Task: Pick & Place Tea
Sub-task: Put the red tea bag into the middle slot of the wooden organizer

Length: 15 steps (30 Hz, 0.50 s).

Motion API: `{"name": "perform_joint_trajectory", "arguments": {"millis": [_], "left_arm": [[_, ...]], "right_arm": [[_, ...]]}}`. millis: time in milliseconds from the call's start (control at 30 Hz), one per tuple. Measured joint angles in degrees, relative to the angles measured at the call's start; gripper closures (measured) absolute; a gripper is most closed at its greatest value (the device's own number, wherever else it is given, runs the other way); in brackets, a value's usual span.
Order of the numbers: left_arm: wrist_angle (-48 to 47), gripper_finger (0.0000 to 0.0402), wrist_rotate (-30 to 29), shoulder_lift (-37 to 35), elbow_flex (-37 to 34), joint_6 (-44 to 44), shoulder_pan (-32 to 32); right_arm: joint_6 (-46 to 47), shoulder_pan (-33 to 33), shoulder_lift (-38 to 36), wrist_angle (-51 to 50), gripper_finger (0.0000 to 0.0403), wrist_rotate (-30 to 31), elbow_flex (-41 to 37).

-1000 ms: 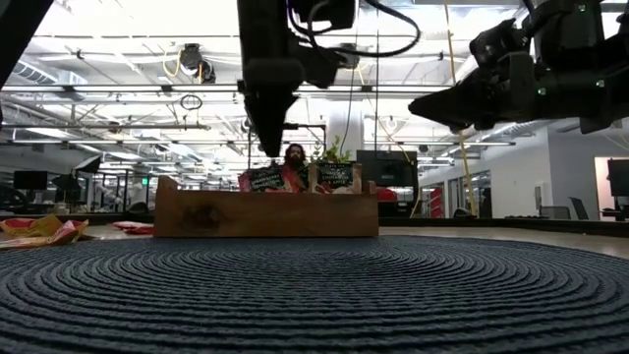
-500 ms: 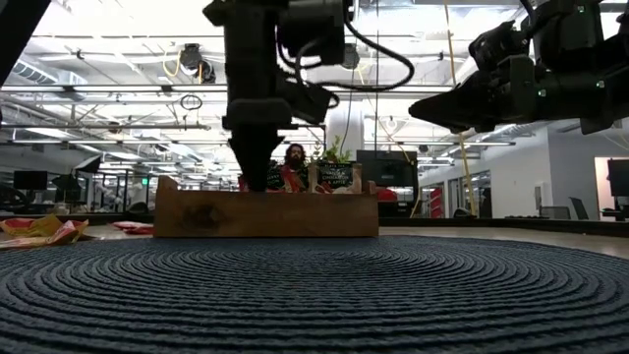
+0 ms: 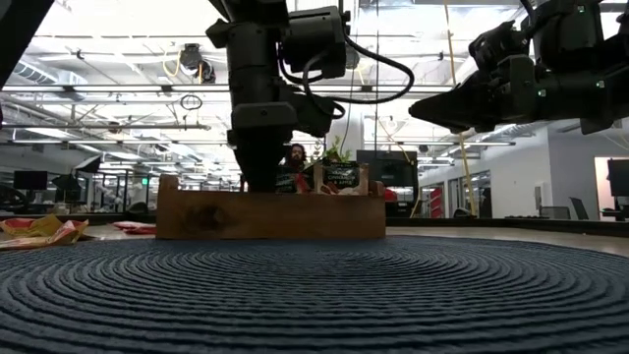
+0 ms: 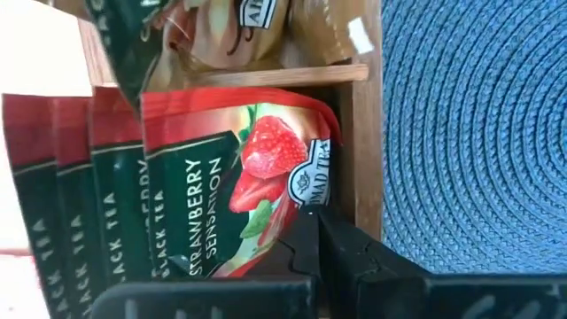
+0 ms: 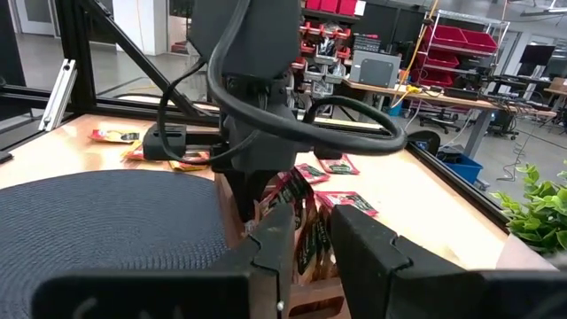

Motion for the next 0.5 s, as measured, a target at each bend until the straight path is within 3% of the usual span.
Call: {"name": "perform_joint_trajectory", "arguments": {"millis": [233, 500], "left_arm": [[0.8, 0.0398, 1.6, -0.3, -2.8, -0.6, 1.6], [7.9, 0.0397, 1.4, -0.4, -6.5, -1.5, 2.8]], "right_arm": [[-0.1, 0.0, 0.0, 0.0, 0.0332, 0.0, 0.0], [-0.1, 0.0, 0.0, 0.0, 0.0332, 0.0, 0.0]]}}
